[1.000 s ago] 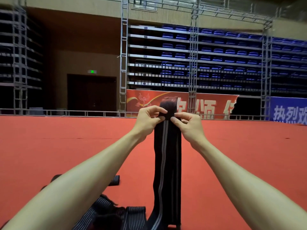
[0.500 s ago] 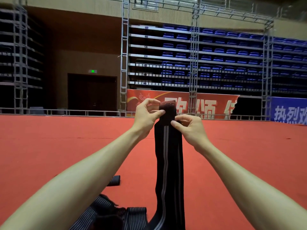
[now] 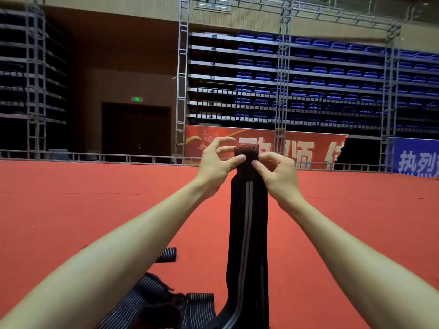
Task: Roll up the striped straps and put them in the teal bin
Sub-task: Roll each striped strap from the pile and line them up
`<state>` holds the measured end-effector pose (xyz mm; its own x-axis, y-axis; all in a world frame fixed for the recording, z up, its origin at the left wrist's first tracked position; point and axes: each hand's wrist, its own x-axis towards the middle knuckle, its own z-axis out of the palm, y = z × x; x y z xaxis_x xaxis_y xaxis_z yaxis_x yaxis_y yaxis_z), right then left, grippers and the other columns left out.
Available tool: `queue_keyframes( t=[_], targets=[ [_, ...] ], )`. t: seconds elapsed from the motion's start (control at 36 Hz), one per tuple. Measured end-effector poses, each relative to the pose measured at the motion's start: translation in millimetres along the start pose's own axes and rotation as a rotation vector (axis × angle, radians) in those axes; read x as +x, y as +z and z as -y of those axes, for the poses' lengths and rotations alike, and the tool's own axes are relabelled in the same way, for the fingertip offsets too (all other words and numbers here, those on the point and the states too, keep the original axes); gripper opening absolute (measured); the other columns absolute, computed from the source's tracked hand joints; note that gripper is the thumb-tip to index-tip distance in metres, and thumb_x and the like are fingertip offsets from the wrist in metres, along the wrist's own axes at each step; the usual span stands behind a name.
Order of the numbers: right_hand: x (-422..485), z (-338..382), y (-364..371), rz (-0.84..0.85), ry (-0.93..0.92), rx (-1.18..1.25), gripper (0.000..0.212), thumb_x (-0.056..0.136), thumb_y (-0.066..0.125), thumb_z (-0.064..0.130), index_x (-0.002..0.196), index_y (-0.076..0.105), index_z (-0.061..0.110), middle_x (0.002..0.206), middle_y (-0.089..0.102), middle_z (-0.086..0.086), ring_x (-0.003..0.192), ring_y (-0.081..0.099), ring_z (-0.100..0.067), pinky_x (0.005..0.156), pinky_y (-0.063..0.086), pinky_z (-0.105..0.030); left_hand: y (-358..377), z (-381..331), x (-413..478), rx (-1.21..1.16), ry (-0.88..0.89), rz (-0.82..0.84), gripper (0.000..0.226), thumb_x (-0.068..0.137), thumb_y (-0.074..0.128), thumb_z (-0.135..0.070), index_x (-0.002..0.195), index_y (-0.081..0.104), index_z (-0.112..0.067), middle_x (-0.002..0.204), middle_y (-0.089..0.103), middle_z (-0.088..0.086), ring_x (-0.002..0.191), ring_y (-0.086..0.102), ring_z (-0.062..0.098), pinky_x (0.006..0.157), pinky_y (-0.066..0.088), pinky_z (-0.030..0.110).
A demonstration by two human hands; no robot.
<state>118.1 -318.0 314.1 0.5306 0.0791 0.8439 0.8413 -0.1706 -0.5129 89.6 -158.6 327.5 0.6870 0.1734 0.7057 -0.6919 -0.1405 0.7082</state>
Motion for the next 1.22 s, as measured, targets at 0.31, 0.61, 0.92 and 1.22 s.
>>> queue_keyframes(
  t=[0.31, 0.61, 0.92, 1.22],
  targets=[
    [-4, 6, -2, 0.015, 0.0, -0.003, 0.034, 0.086, 0.069, 0.001, 0.083, 0.046, 0.026, 0.064, 0.062, 0.009, 0.063, 0.067, -0.008, 0.055, 0.054, -0.032, -4, 2, -3, 0.02, -0.036, -0.011, 0.024, 0.077, 0.079, 0.002, 0.089, 0.069, -0.016, 0.089, 0.065, 0.015, 0.087, 0.064, 0.026, 0.088, 0.058, 0.048],
    [-4, 7, 2, 0.054, -0.053, -0.033, 0.029, 0.091, 0.064, 0.004, 0.078, 0.045, 0.021, 0.059, 0.059, -0.002, 0.057, 0.06, -0.037, 0.048, 0.045, -0.042, -5, -4, -8, -0.042, -0.051, 0.029, 0.015, 0.08, 0.074, 0.005, 0.085, 0.066, -0.007, 0.087, 0.061, 0.021, 0.082, 0.059, 0.027, 0.085, 0.054, 0.045],
    [-12, 7, 11, -0.014, -0.139, -0.062, 0.026, 0.095, 0.061, 0.009, 0.079, 0.045, 0.022, 0.067, 0.06, -0.015, 0.066, 0.063, -0.044, 0.05, 0.05, -0.054, -2, -1, -11, -0.104, -0.056, -0.04, 0.012, 0.082, 0.072, 0.006, 0.085, 0.066, -0.003, 0.088, 0.062, 0.023, 0.081, 0.062, 0.03, 0.07, 0.058, 0.033],
    [-24, -1, 13, 0.188, -0.094, 0.127, 0.022, 0.087, 0.072, 0.012, 0.101, 0.06, 0.024, 0.104, 0.066, 0.004, 0.104, 0.064, -0.013, 0.09, 0.055, -0.045, 0, -10, -8, -0.152, -0.04, -0.065, 0.02, 0.086, 0.069, 0.006, 0.076, 0.063, -0.011, 0.074, 0.062, 0.008, 0.071, 0.061, 0.022, 0.062, 0.052, 0.033]
  ],
)
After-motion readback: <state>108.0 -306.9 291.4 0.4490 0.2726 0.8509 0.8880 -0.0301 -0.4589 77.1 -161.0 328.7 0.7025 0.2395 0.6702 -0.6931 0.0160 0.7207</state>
